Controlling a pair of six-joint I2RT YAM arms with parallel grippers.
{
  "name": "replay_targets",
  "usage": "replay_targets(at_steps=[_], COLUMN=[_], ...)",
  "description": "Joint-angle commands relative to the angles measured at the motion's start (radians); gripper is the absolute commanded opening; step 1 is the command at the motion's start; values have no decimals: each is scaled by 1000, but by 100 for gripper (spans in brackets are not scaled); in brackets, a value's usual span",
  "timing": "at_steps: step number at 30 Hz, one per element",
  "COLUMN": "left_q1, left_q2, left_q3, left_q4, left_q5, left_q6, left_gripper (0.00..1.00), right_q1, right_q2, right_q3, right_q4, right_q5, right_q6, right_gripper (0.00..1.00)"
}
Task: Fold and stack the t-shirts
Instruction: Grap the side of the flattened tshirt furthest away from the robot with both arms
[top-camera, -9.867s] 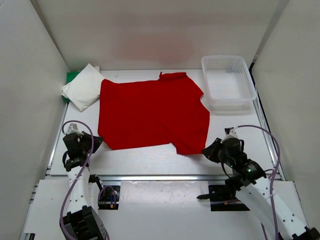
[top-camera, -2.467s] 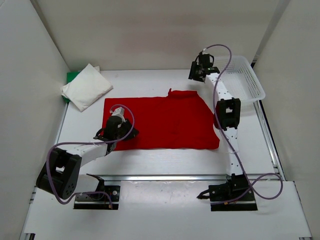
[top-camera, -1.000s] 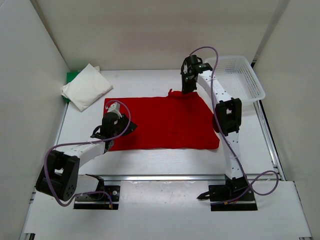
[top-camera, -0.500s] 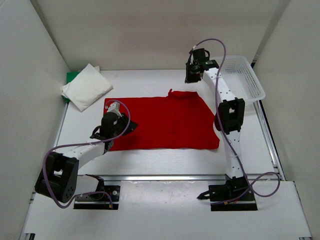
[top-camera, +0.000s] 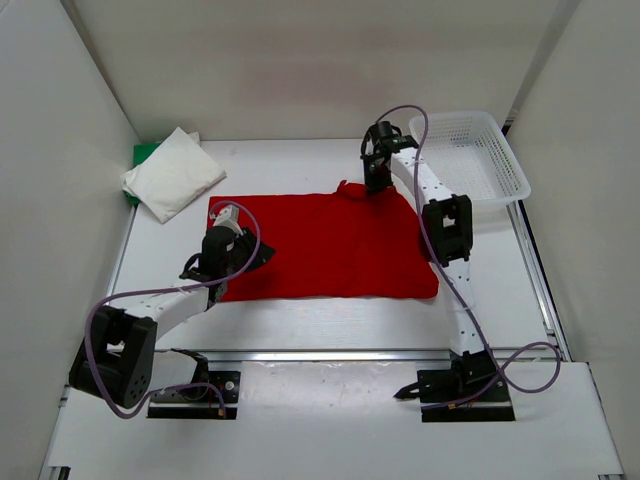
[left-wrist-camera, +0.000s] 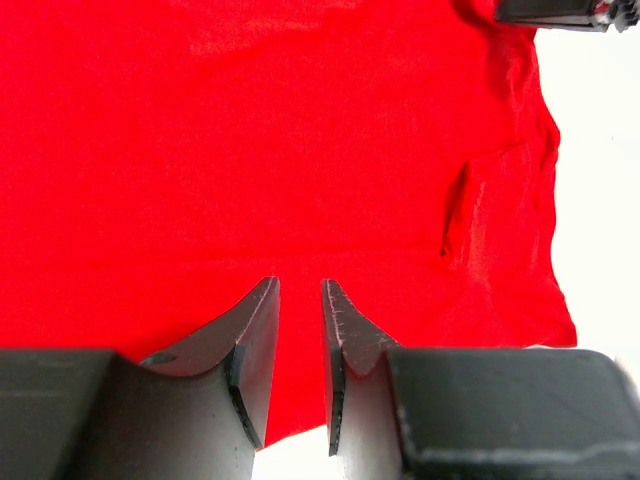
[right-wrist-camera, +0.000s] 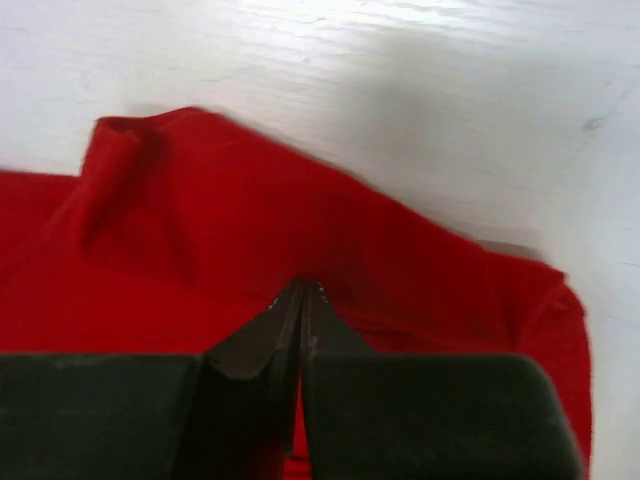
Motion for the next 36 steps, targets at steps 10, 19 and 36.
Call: replay_targets(at_steps=[10, 19, 36], left_q1=[11, 11, 13], left_q2=[-56, -71, -27], left_q3=[-35, -37, -34], left_q4=[43, 38, 49], left_q5=[30, 25, 13], left_q6=[-6, 3, 8], left_gripper=[35, 35, 35], right_q1=[20, -55, -105], right_q2=[-221, -146, 52], right_q3=[-292, -32, 70], right_q4=[85, 10, 72], right_q5=[-12, 16, -84], right_q6=[-25, -15, 45], right_gripper=[0, 19, 45])
